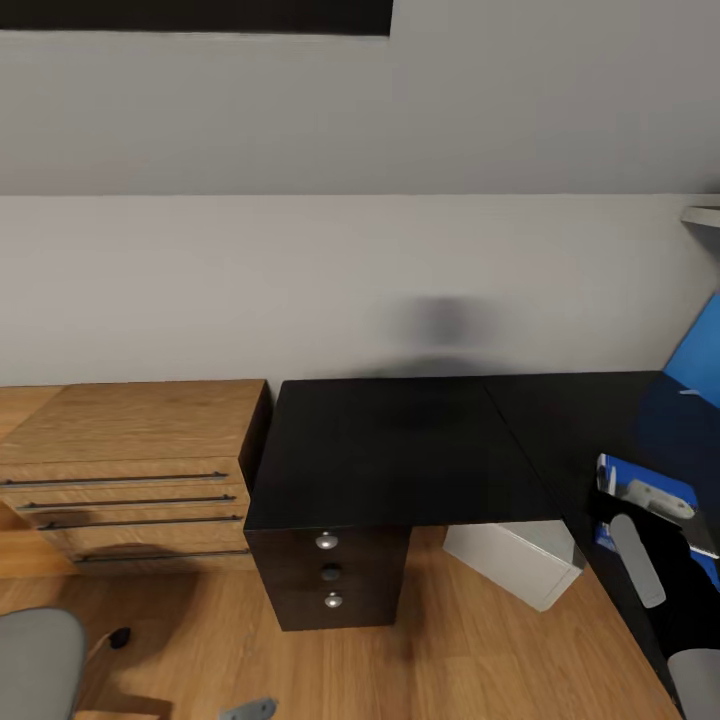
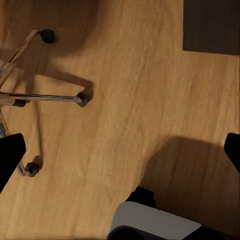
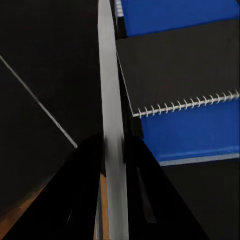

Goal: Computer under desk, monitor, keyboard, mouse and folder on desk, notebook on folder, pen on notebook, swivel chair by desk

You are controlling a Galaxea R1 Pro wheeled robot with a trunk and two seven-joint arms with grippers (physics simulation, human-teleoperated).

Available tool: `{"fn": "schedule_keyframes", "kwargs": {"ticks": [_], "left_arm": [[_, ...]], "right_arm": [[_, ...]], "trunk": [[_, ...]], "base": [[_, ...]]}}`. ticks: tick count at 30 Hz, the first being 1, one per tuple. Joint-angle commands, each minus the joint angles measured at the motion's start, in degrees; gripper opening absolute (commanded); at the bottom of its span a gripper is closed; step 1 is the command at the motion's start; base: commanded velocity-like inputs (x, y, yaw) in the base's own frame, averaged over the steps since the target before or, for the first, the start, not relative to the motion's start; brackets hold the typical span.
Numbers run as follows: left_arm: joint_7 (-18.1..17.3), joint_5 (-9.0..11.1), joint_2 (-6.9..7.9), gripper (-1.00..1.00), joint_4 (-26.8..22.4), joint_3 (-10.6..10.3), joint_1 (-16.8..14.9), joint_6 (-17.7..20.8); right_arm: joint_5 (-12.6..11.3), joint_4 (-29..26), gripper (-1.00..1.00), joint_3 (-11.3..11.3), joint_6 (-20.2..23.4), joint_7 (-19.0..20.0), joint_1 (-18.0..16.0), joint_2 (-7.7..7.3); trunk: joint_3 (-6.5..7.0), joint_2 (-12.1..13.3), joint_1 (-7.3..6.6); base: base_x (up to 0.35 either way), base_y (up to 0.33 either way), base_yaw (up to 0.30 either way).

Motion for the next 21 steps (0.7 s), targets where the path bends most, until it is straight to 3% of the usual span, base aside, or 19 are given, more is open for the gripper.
{"fn": "schedule_keyframes", "kwargs": {"ticks": [1,10,16,21], "left_arm": [[0.0,0.5,-0.40,1.00,0.2,-0.4,-0.1,-0.3],[-0.7,0.3,-1.67,1.00,3.6,-0.4,-0.1,-0.3],[-0.7,0.2,-2.19,1.00,3.7,-0.4,-0.1,-0.4],[-0.7,0.3,-2.22,1.00,3.7,-0.4,-0.1,-0.4]], "right_arm": [[-0.8,0.1,-1.00,-0.1,0.2,-0.3,0.0,-0.33],[-0.9,0.2,-1.00,-3.4,0.5,-0.4,0.0,-0.83],[-0.9,0.0,-1.00,-3.4,0.3,-0.2,0.0,-0.86],[-0.9,0.1,-1.00,-3.3,0.1,-0.1,0.0,-0.86]], "trunk": [[-0.06,0.0,0.01],[-0.06,0.0,0.01],[-0.06,0.0,0.01],[-0.06,0.0,0.01]], "base": [[0.000,-0.060,0.000],[0.000,-0.249,0.000],[0.086,-0.230,0.000],[0.048,-0.050,0.000]]}}
